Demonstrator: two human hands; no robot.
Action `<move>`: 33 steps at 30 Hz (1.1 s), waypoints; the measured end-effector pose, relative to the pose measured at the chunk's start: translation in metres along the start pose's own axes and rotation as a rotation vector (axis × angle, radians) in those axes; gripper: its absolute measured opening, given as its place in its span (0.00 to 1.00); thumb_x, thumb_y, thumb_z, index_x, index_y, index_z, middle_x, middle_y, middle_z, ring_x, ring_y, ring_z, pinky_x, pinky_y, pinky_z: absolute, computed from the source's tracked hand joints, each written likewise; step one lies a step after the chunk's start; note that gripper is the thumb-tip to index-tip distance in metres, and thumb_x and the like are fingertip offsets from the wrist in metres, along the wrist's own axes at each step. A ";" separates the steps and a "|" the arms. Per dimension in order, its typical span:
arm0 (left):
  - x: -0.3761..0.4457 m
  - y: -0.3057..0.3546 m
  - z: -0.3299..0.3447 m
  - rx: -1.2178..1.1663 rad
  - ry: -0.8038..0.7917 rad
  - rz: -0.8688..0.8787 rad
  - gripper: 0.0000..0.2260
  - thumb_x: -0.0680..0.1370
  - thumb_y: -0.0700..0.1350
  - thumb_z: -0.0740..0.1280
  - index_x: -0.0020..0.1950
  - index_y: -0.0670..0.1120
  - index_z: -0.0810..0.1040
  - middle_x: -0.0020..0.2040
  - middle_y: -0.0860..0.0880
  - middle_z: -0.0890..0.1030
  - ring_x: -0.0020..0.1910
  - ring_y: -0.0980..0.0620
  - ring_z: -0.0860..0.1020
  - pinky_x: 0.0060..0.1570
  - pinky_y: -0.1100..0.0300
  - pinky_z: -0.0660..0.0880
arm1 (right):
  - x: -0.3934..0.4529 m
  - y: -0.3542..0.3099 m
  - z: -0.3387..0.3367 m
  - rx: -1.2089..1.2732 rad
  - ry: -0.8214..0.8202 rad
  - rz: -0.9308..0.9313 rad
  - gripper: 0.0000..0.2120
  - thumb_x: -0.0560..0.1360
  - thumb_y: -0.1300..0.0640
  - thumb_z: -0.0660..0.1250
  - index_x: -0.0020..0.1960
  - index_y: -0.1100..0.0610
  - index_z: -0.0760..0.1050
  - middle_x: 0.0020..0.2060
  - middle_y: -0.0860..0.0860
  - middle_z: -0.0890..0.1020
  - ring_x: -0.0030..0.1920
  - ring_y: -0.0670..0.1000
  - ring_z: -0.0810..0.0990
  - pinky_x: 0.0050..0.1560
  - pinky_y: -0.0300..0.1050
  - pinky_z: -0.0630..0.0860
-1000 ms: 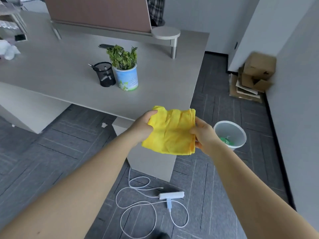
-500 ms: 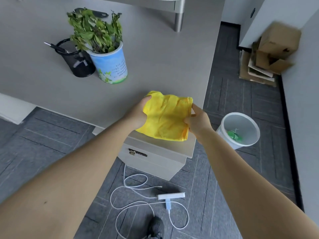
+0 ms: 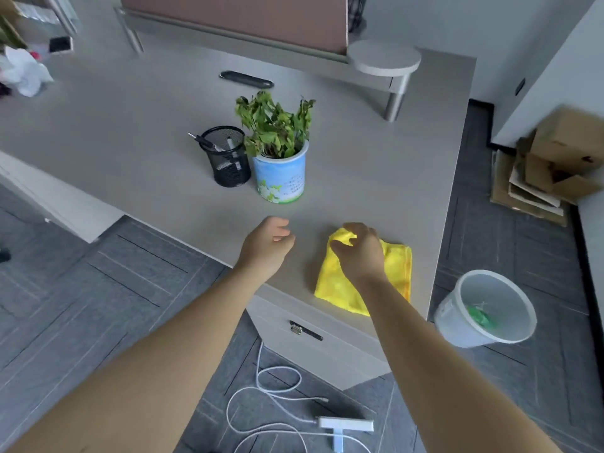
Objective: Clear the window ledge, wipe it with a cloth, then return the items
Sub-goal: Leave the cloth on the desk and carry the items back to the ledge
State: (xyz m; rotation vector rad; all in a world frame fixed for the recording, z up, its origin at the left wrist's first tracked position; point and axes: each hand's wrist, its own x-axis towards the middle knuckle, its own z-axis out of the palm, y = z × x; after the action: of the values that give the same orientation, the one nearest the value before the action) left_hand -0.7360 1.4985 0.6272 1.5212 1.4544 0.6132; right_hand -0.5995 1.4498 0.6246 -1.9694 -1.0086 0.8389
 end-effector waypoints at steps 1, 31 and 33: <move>0.003 -0.001 -0.012 -0.013 0.025 0.005 0.15 0.75 0.39 0.62 0.62 0.40 0.71 0.61 0.41 0.77 0.55 0.47 0.75 0.51 0.63 0.66 | 0.003 -0.010 0.010 0.011 -0.008 -0.014 0.24 0.73 0.62 0.67 0.67 0.62 0.68 0.66 0.59 0.70 0.65 0.57 0.72 0.64 0.45 0.67; 0.259 -0.072 -0.111 -0.394 -0.151 0.282 0.27 0.58 0.36 0.75 0.53 0.43 0.69 0.46 0.52 0.77 0.40 0.69 0.78 0.39 0.78 0.73 | 0.145 -0.050 0.172 0.407 0.504 -0.115 0.46 0.56 0.64 0.80 0.67 0.63 0.57 0.56 0.49 0.69 0.52 0.42 0.73 0.46 0.17 0.69; 0.263 -0.074 -0.112 -0.365 -0.167 0.312 0.24 0.59 0.35 0.75 0.51 0.40 0.70 0.44 0.53 0.77 0.36 0.71 0.78 0.39 0.77 0.73 | 0.146 -0.050 0.172 0.415 0.527 -0.122 0.43 0.57 0.66 0.80 0.64 0.61 0.58 0.53 0.47 0.70 0.48 0.36 0.72 0.43 0.17 0.68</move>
State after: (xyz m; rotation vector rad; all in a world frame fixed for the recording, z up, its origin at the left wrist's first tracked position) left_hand -0.8208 1.7720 0.5542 1.4746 0.9252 0.8636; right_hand -0.6865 1.6507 0.5506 -1.6240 -0.5791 0.3835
